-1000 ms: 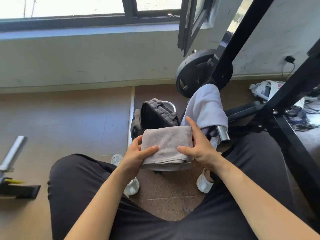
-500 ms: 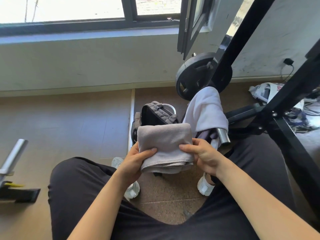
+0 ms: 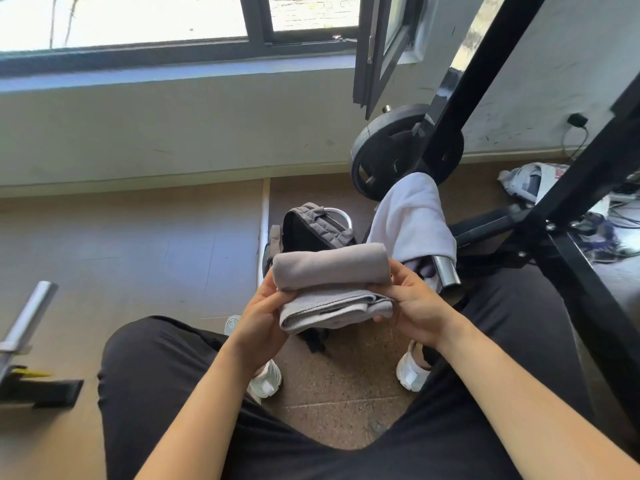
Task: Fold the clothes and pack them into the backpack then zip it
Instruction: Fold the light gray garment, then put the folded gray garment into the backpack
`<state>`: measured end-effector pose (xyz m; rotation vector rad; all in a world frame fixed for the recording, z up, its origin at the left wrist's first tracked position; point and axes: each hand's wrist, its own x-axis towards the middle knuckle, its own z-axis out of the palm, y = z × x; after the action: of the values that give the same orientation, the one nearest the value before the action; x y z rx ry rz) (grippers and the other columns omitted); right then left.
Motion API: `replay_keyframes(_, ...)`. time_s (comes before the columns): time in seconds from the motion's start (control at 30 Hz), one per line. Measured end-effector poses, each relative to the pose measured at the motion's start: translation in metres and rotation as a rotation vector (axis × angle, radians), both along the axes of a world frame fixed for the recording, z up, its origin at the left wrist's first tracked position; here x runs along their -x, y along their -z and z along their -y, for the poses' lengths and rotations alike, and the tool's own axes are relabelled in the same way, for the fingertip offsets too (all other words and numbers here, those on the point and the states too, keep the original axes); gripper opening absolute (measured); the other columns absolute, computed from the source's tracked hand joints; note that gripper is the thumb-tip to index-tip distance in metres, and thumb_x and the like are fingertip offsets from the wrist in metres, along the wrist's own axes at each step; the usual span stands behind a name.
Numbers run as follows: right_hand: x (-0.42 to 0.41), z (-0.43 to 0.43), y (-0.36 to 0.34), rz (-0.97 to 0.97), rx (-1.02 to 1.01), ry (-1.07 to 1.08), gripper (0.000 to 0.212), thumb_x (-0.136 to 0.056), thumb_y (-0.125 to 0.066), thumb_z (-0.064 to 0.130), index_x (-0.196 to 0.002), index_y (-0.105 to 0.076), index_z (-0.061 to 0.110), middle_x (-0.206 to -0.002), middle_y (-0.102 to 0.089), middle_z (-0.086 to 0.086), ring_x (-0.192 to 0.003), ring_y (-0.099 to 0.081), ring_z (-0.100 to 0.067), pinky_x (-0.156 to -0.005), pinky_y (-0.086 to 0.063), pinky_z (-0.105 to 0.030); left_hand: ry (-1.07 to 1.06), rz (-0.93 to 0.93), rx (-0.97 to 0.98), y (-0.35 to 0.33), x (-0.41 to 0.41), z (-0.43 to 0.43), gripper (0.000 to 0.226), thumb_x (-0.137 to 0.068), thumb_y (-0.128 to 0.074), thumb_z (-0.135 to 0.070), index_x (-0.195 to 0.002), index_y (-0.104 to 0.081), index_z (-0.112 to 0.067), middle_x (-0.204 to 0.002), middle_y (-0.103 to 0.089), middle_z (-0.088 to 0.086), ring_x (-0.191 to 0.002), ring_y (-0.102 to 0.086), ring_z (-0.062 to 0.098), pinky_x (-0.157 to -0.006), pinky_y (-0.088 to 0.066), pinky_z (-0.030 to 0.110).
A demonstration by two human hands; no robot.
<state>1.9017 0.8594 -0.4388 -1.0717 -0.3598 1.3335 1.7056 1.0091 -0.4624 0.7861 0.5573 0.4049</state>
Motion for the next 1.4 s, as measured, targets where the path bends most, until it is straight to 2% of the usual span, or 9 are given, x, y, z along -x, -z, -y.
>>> replay_keyframes(0.13,-0.001,-0.001,-0.001,-0.096,-0.031,0.018,0.039,-0.092,-0.048,-0.007,-0.096,-0.080,0.016,-0.095,-0.072,-0.015,-0.062,-0.067,-0.017,-0.044,-0.053,-0.021,0.017,0.036,0.000,-0.003,0.001,0.001,0.026,-0.084,-0.062,-0.010,-0.102,-0.078,-0.021,-0.106,-0.075,0.011,-0.092,-0.073,0.023,-0.077,-0.061,0.033)
replay_keyframes(0.3,0.003,-0.003,-0.003,0.020,-0.042,-0.015,0.050,-0.093,-0.043,-0.017,-0.075,-0.079,0.013,-0.127,-0.069,-0.016,-0.087,-0.070,-0.028,-0.047,-0.054,-0.024,0.078,0.090,0.086,-0.001,0.005,-0.007,0.033,-0.070,-0.068,-0.025,-0.095,-0.073,-0.004,-0.143,-0.057,0.022,-0.126,-0.058,0.038,-0.102,-0.049,0.047)
replay_keyframes(0.37,0.006,-0.002,-0.002,0.138,-0.030,-0.023,0.055,-0.089,-0.041,-0.024,-0.070,-0.078,0.012,-0.125,-0.070,-0.013,-0.093,-0.070,-0.030,-0.049,-0.056,-0.028,0.090,-0.022,0.008,-0.002,0.004,-0.004,0.030,-0.069,-0.069,-0.037,-0.081,-0.071,-0.010,-0.139,-0.061,0.019,-0.122,-0.060,0.037,-0.104,-0.046,0.050)
replay_keyframes(0.47,0.009,0.000,0.003,0.340,-0.040,-0.026,0.057,-0.085,-0.040,-0.028,-0.070,-0.079,0.011,-0.124,-0.070,-0.009,-0.103,-0.070,-0.027,-0.056,-0.061,-0.038,0.085,-0.267,-0.147,0.000,0.001,0.001,0.045,-0.070,-0.073,-0.050,-0.096,-0.067,-0.013,-0.115,-0.069,0.009,-0.102,-0.064,0.026,-0.088,-0.051,0.042)
replay_keyframes(0.67,0.002,0.006,0.008,0.623,-0.064,-0.049,0.049,-0.079,-0.039,-0.030,-0.084,-0.077,-0.001,-0.131,-0.068,0.000,-0.127,-0.059,-0.014,-0.111,-0.045,-0.037,0.257,-0.258,-0.029,0.007,0.006,-0.002,0.058,-0.090,-0.065,-0.047,-0.140,-0.057,-0.018,-0.137,-0.064,0.013,-0.126,-0.062,0.033,-0.101,-0.053,0.047)
replay_keyframes(0.87,-0.011,0.013,0.001,0.526,-0.005,-0.231,0.022,-0.082,-0.056,0.006,-0.087,-0.074,-0.006,-0.136,-0.066,-0.002,-0.128,-0.060,-0.020,-0.106,-0.043,-0.046,0.178,-0.219,-0.102,0.010,0.004,-0.013,0.048,-0.085,-0.072,-0.020,-0.130,-0.063,-0.008,-0.126,-0.069,0.017,-0.111,-0.069,0.028,-0.095,-0.058,0.045)
replay_keyframes(0.97,-0.009,0.012,-0.002,0.601,0.018,-0.249,0.011,-0.086,-0.069,0.010,-0.093,-0.077,0.006,-0.140,-0.062,0.006,-0.132,-0.055,-0.011,-0.113,-0.041,-0.043,0.238,-0.212,-0.180,0.010,0.004,-0.020,0.051,-0.082,-0.072,-0.011,-0.131,-0.061,-0.006,-0.121,-0.070,0.016,-0.111,-0.068,0.029,-0.096,-0.056,0.046)
replay_keyframes(1.2,0.018,-0.002,0.003,0.812,-0.064,-0.685,0.058,-0.086,-0.078,0.010,-0.139,-0.061,0.028,-0.161,-0.030,0.012,-0.149,-0.026,0.000,-0.120,-0.031,-0.030,0.453,-0.180,-0.292,0.016,-0.005,-0.020,0.060,-0.081,-0.068,0.000,-0.139,-0.058,-0.011,-0.132,-0.058,0.033,-0.117,-0.062,0.034,-0.097,-0.048,0.048)
replay_keyframes(1.4,0.025,-0.010,0.026,0.937,0.050,-0.625,0.074,-0.080,-0.083,0.018,-0.143,-0.050,0.039,-0.143,-0.042,0.002,-0.136,-0.041,-0.008,-0.117,-0.035,-0.029,0.296,-0.258,-0.358,0.027,-0.014,-0.024,0.055,-0.081,-0.070,-0.005,-0.134,-0.063,-0.018,-0.124,-0.068,0.016,-0.110,-0.066,0.025,-0.089,-0.056,0.039)
